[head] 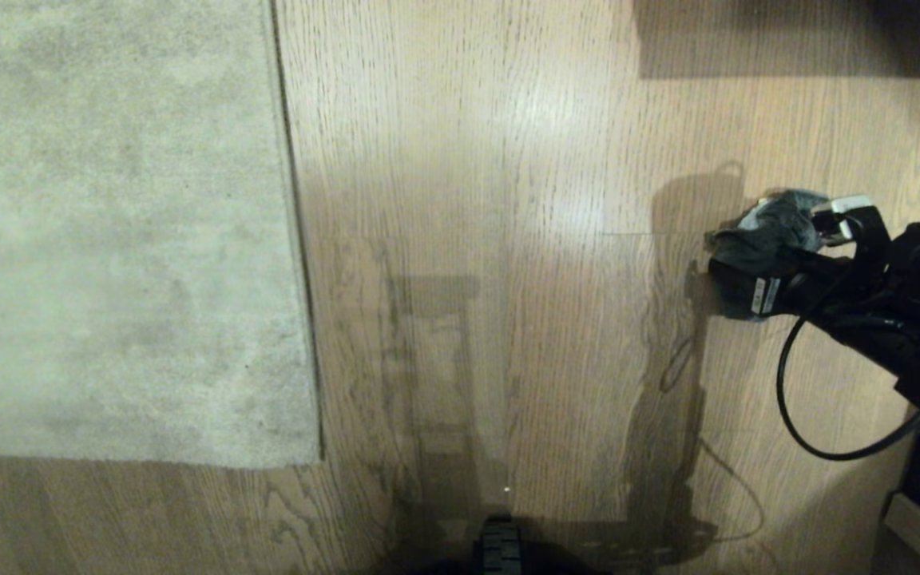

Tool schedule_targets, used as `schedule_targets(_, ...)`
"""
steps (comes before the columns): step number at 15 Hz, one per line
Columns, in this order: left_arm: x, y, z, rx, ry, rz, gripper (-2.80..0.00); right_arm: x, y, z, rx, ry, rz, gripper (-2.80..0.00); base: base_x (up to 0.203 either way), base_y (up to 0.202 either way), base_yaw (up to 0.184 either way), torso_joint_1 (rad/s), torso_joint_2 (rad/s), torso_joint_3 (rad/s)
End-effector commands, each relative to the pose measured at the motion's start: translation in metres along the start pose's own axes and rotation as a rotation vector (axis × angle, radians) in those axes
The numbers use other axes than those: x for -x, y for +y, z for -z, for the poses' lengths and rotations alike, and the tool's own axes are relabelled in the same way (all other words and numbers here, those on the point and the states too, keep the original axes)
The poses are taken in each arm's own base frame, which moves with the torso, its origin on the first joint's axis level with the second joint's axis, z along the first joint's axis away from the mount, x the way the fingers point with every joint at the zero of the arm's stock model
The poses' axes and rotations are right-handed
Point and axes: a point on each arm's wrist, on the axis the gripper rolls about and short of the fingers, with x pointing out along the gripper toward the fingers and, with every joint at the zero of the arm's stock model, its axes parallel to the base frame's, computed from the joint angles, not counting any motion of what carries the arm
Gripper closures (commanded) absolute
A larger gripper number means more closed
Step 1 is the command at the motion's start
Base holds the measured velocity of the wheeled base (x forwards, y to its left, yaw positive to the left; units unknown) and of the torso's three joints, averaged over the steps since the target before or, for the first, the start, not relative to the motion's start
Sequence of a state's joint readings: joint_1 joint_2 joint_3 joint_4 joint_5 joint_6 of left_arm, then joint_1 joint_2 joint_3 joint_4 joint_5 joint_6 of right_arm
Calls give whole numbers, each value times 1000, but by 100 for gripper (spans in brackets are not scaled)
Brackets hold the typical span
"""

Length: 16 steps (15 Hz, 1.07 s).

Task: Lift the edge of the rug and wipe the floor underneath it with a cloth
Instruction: Pick up the rag

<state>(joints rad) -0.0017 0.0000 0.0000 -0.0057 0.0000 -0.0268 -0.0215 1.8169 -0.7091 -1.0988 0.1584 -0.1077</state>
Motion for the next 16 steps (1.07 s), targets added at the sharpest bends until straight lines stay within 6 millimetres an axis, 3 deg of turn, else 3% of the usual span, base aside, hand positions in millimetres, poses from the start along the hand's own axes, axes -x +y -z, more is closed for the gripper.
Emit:
schedule_targets(1, 0, 0, 0, 1, 0, 0, 0, -12, -1, 12, 0, -9, 2, -280, 0, 0, 0, 0, 0, 0)
schedule_targets(6, 0, 0, 0, 1, 0, -2, 0, -14, -1, 16, 0, -9, -3, -280, 0, 0, 0, 0, 0, 0)
schedule_targets(7, 0, 0, 0, 1, 0, 0, 0, -14, -1, 16, -2, -18, -23, 0, 0, 0, 0, 0, 0, 0)
schedule_targets(16, 0, 0, 0, 1, 0, -2, 0, -13, -1, 10, 6, -56, -31, 0, 0, 0, 0, 0, 0, 0)
